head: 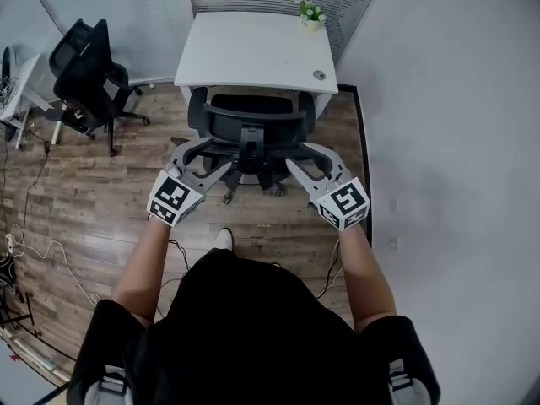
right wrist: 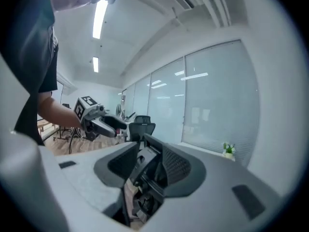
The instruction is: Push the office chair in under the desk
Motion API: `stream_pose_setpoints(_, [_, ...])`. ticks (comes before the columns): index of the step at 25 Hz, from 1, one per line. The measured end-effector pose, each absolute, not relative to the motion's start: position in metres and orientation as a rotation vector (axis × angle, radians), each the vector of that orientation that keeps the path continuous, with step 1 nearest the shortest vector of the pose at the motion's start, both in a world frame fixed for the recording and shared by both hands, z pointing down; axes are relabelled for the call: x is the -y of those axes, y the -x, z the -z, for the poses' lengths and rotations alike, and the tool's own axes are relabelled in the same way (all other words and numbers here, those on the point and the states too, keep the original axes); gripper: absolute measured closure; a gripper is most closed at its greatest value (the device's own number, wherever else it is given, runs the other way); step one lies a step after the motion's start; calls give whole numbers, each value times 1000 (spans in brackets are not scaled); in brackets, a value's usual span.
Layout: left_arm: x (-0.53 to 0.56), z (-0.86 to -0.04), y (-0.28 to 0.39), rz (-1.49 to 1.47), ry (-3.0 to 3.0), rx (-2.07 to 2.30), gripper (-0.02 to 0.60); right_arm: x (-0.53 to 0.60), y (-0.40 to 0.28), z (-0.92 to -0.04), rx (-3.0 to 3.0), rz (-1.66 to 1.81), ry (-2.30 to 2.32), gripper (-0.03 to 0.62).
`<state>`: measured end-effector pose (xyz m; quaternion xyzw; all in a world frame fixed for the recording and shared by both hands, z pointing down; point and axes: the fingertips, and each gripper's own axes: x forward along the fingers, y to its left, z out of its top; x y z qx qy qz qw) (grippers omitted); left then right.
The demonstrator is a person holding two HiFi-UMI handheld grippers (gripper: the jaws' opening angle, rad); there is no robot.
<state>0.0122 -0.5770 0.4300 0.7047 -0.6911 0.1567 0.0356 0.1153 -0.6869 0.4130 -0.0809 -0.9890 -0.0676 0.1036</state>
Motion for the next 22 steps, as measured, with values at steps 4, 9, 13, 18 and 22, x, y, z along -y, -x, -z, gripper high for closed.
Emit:
stream_pose_setpoints(4, [576, -390, -30, -290, -2171, 2228, 365, 673, -119, -373, 3020, 158, 224, 435])
stream_pose_setpoints(9, [577, -347, -45, -75, -2189, 2310, 458, 657, -119, -331, 3102, 200, 200, 477])
stream_pose_setpoints(13, [579, -323, -52, -29, -2215, 2342, 502, 644, -120, -305, 3148, 237, 203, 544])
stream_pose_setpoints(18, [577, -314, -64, -47, -2221, 2361, 558, 633, -124, -295, 3170, 230, 191, 591])
stream_pose_setpoints(22, [578, -316, -66, -52, -2242, 2354, 586, 631, -122, -298, 3162, 224, 177, 592])
